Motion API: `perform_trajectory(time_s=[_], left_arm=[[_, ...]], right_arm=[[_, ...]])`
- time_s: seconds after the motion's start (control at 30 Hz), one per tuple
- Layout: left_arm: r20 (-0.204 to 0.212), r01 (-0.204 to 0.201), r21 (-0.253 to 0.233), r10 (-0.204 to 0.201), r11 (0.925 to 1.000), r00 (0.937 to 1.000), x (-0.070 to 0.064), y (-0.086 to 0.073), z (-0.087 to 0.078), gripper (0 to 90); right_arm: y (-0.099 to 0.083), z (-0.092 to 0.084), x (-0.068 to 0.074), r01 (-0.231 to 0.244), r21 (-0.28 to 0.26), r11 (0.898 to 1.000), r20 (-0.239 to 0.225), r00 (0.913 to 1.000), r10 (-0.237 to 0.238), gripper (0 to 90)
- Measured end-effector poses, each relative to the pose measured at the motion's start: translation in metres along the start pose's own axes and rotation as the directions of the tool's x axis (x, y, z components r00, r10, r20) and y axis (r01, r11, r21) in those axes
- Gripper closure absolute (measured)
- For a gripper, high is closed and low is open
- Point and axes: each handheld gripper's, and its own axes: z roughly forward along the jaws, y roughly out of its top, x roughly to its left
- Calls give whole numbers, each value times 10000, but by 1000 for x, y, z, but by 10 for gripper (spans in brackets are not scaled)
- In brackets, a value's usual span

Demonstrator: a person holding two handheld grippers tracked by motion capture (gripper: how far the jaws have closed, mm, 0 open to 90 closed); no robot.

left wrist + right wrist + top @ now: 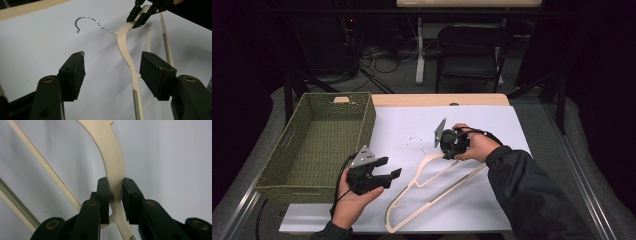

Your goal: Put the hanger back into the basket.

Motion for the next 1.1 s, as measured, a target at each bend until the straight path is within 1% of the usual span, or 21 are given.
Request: perform_trajectory(time_s=[0.03,0.13,0.2,0.27,0.3,0.33,0.4,0.43,0.5,0.53,0.6,0.67,0.8,0.83,0.9,1.0,1.07,1.1], left_arm=[[85,72,39,-72,10000,9999,0,1,1,369],[391,212,221,-221,9995,9990,2,3,8,373],[610,274,382,-297,9989,9977,3,4,13,396],[733,313,584,-356,9978,9967,3,5,20,408],[966,391,737,-462,9965,9943,3,5,25,414],[1098,476,842,-568,9953,9923,3,5,28,429],[1203,551,1058,-678,9929,9904,1,5,36,431],[1254,558,1187,-708,9914,9896,1,5,40,432],[1420,711,1397,-911,9876,9857,-1,4,47,441],[1516,718,1503,-947,9860,9839,-1,3,51,443],[1642,730,1786,-1029,9812,9810,-2,2,58,444],[1828,764,1964,-1130,9775,9766,-4,1,63,459],[2004,759,2259,-1225,9712,9720,-6,1,69,467],[2053,798,2282,-1280,9703,9703,-6,1,70,475],[2101,879,2335,-1385,9684,9678,-5,1,71,486],[2300,1101,2342,-1651,9659,9591,-5,2,73,530],[2250,1139,2370,-1686,9648,9597,-5,2,73,544],[2241,1194,2425,-1753,9628,9587,-5,2,74,552]], right_arm=[[0,-2,0,15,44,10000,79,10000,-15,771],[0,-4,0,108,-84,9999,94,9999,-107,771],[0,-6,0,-49,-24,10000,96,9999,49,771],[-1,-6,1,-17,-126,9999,90,10000,18,771],[-1,-7,1,-1,-130,9999,120,9999,2,771],[0,-8,0,59,-134,9999,158,9999,-57,770],[0,-7,0,93,-200,9998,156,9998,-90,770],[0,-8,1,17,-197,9998,122,9999,-14,771],[1,-8,1,44,-177,9998,201,9998,-40,771],[1,-8,1,39,-222,9997,96,9999,-36,771],[2,-8,2,109,-239,9997,152,9998,-106,771],[3,-8,2,121,-258,9996,169,9998,-116,771],[5,-9,2,64,-245,9997,144,9999,-60,771],[5,-9,1,182,-254,9995,218,9996,-176,770],[6,-9,2,155,-223,9996,257,9996,-150,770],[7,-9,2,169,-242,9996,255,9995,-162,770],[8,-9,2,211,-276,9994,242,9995,-204,770],[8,-8,2,211,-256,9994,252,9995,-205,770]])
